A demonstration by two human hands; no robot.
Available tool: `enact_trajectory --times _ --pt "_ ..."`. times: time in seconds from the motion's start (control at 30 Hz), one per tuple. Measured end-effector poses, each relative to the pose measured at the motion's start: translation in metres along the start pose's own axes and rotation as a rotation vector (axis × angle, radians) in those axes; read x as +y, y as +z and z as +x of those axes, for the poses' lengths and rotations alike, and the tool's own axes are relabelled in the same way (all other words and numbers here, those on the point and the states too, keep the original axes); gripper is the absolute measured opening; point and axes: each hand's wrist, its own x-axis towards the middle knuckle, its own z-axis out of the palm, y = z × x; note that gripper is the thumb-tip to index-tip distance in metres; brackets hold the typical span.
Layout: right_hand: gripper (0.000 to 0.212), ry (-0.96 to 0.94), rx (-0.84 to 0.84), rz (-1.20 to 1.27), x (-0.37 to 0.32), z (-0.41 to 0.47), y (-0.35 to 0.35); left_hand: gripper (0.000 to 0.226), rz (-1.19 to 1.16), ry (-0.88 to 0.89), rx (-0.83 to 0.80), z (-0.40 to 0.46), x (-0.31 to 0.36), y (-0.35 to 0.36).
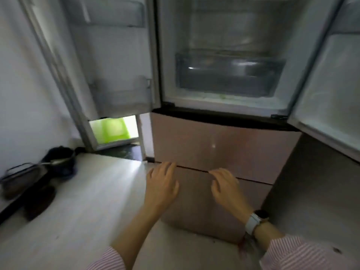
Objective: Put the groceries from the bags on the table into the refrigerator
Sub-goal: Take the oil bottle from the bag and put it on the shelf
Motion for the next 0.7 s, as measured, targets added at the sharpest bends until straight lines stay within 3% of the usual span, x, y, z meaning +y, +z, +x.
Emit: enact_trajectory --times 0.23,0.33,0.5,0.7 --pt "0.034 -0.491 -0.394 0.09 -0.253 -0.058 0.176 0.032 0.231 -0.595 0.037 -0.246 -0.21 -0.144" --pt "0.033 -0.661 -0.537 0.135 -0.358 -0.105 0.234 0.034 0.303 -0.835 0.038 -0.349 -0.26 -0.208" --pt "0.033 -0.905 -0.732 0.189 -0.508 -0.177 0.297 0.038 0.374 -1.143 0.183 -0.485 -0.317 -0.285" --pt "0.034 -1.135 -0.869 0.192 -0.649 -0.218 0.371 0.04 0.367 -1.382 0.263 -0.57 -0.398 -0.33"
